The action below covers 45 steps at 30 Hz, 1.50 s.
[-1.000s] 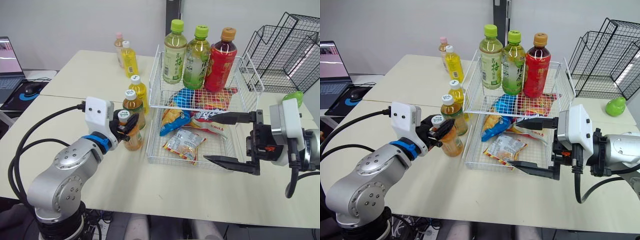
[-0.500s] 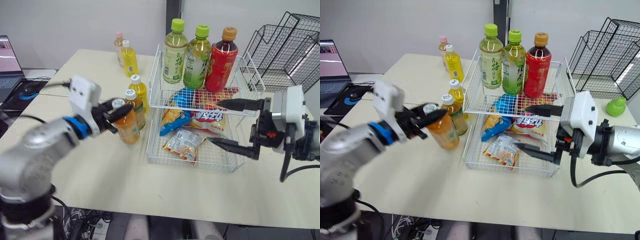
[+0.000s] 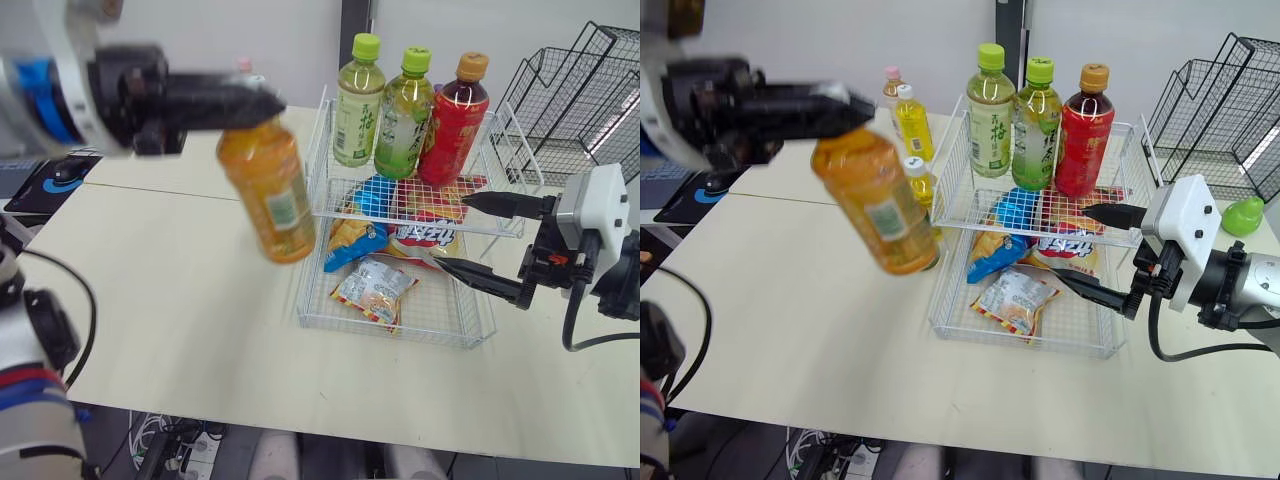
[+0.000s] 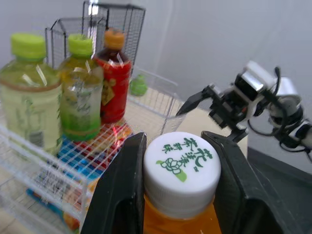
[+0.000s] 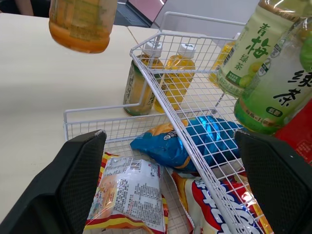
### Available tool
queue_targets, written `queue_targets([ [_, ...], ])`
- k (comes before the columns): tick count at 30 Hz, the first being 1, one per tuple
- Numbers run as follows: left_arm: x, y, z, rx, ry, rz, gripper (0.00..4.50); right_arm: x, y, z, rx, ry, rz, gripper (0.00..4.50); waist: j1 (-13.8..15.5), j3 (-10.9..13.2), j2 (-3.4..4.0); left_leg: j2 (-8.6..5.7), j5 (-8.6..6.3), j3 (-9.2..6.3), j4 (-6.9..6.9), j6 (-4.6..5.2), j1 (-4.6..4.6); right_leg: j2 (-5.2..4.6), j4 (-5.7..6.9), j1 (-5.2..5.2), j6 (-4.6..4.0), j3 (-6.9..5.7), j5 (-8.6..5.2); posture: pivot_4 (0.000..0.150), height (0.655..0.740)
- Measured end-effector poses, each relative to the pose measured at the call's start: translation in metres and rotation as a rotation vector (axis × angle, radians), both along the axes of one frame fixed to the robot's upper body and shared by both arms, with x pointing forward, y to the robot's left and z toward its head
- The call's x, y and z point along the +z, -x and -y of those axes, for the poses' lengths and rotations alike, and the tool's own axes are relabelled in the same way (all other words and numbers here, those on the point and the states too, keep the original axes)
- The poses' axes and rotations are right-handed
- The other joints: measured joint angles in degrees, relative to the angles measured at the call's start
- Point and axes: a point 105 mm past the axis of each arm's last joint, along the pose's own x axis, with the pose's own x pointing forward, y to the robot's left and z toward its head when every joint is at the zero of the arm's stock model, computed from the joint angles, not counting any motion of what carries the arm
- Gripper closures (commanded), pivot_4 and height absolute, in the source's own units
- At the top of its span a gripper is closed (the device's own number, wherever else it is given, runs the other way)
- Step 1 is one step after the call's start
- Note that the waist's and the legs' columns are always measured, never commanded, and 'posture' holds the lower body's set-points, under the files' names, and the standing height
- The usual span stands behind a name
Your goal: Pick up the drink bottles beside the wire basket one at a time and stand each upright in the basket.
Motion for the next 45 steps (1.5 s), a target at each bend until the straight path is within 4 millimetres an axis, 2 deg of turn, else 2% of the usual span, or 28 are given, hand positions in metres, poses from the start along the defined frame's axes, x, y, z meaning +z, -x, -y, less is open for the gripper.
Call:
queue_targets([
  [3, 0.011, -0.012, 0.018, -0.016, 0.006, 0.063, 3.12, 0.0, 0.0, 0.004, -0.032, -0.005, -0.001, 0.0, 0.02, -0.01, 0.02, -0.03, 0.0, 0.01, 0.01, 0.01, 0.03, -0.02, 0.0, 0.04, -0.01, 0.03, 0.02, 0.15, 0.6907],
  [9, 0.001, -0.05, 0.063, -0.044, -0.028, 0.089, 3.12, 0.0, -0.002, 0.014, -0.11, -0.006, -0.01, 0.0, 0.58, -0.01, 0.01, -0.04, 0.0, 0.09, 0.01, 0.01, -0.12, -0.01, -0.02, -0.11, -0.09, 0.09, 0.07, 0.15, 0.6907],
  [14, 0.004, -0.059, 0.101, -0.128, -0.022, 0.14, 3.12, 0.0, 0.0, 0.02, -0.139, -0.018, -0.024, 0.0, 0.59, 0.01, 0.04, -0.05, 0.0, 0.15, -0.03, 0.01, -0.13, -0.01, -0.03, -0.14, -0.09, 0.16, 0.07, 0.15, 0.6907],
  [21, -0.02, -0.078, 0.137, -0.162, -0.078, 0.161, 3.12, 0.006, 0.005, 0.03, -0.198, -0.034, 0.001, 0.0, 0.34, 0.07, 0.22, -0.05, 0.0, 0.18, -0.02, 0.01, -0.12, 0.03, -0.01, -0.15, -0.08, 0.2, 0.07, 0.15, 0.6907],
  [27, -0.033, -0.094, 0.147, -0.137, -0.101, 0.172, 3.12, 0.019, 0.031, 0.049, -0.236, -0.051, 0.032, 0.0, 0.56, 0.09, 0.25, -0.08, 0.0, 0.17, -0.05, 0.02, -0.13, 0.02, -0.07, -0.12, -0.08, 0.18, 0.07, 0.15, 0.6907],
  [32, -0.034, -0.09, 0.164, -0.198, -0.109, 0.19, 3.12, 0.015, 0.037, 0.047, -0.229, -0.04, 0.017, 0.0, 0.43, 0.08, 0.27, -0.08, 0.0, 0.16, -0.01, 0.02, -0.11, 0.03, -0.04, -0.09, -0.01, 0.19, 0.04, 0.15, 0.6907],
  [42, -0.034, -0.091, 0.18, -0.232, -0.147, 0.221, 3.12, 0.012, 0.038, 0.044, -0.237, -0.037, 0.018, 0.0, 0.34, 0.08, 0.27, -0.09, 0.0, 0.15, -0.01, 0.02, -0.11, 0.04, -0.05, -0.07, 0.0, 0.19, 0.03, 0.15, 0.6907],
  [44, -0.034, -0.093, 0.181, -0.234, -0.141, 0.214, 2.39, 0.012, 0.038, 0.044, -0.24, -0.039, 0.021, 0.0, 0.34, 0.08, 0.28, -0.1, 0.0, 0.13, -0.01, 0.02, -0.1, 0.04, -0.05, -0.05, 0.01, 0.18, 0.03, 0.15, 0.6907],
  [45, -0.035, -0.093, 0.181, -0.235, -0.14, 0.211, 2.19, 0.012, 0.038, 0.044, -0.239, -0.039, 0.022, 0.0, 0.33, 0.08, 0.28, -0.1, 0.0, 0.13, -0.01, 0.02, -0.1, 0.04, -0.05, -0.05, 0.01, 0.18, 0.02, 0.15, 0.6907],
])
